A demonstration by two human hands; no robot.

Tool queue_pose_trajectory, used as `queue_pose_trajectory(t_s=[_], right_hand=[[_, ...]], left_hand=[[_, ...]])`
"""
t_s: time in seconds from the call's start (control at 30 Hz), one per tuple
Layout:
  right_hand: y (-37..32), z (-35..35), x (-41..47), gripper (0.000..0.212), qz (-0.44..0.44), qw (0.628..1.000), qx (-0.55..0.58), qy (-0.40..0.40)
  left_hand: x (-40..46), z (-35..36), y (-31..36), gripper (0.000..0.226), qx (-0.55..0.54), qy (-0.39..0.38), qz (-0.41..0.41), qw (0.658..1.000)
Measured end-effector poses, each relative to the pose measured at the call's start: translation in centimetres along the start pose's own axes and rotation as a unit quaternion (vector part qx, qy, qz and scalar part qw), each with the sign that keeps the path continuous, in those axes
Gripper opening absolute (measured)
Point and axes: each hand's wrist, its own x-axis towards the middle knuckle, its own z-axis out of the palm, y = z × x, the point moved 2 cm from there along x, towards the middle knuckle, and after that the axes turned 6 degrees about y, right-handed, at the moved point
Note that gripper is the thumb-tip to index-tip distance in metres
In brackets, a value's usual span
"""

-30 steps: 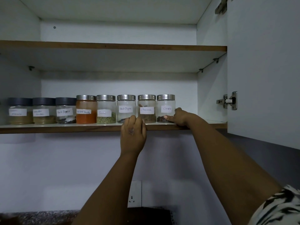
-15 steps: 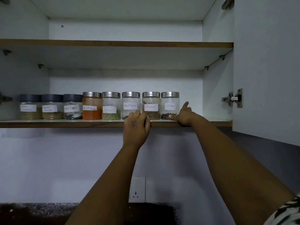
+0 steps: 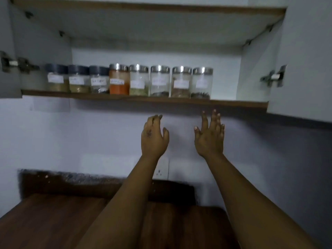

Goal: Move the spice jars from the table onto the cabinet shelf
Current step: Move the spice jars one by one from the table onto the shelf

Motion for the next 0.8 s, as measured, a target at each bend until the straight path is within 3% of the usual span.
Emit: queue_pose_trajectory(t_s=[0.13, 0.33, 0.5, 0.6, 0.67, 0.8], right_hand=[[-1.9, 5.8, -10.8, 0.061, 0.035, 0.991, 0.030, -0.124], [-6.4, 13.8, -25.4, 0.067, 0.020, 0.934, 0.004, -0.356], [-11.3, 17.8, -32.5, 0.096, -0.017, 0.870, 0.024, -0.492], [-14.9, 19.5, -34.7, 0.117, -0.062, 0.847, 0.026, -0.527], [-16.8, 20.8, -35.8, 0.116, -0.054, 0.836, 0.026, -0.546], [-18.6, 23.1, -37.2, 0.087, -0.023, 0.823, 0.013, -0.567]], left_hand=[[-10.5, -2.7, -7.4, 0.055, 0.093, -0.127, -0.101, 0.982], [-22.3, -10.0, -17.3, 0.050, 0.160, -0.179, -0.308, 0.921], [-26.1, -13.4, -23.0, 0.050, 0.184, -0.253, -0.350, 0.883], [-27.6, -14.7, -25.6, 0.053, 0.177, -0.306, -0.355, 0.865], [-28.6, -15.3, -27.1, 0.057, 0.169, -0.342, -0.354, 0.854], [-30.5, -15.9, -30.1, 0.069, 0.140, -0.419, -0.362, 0.821]])
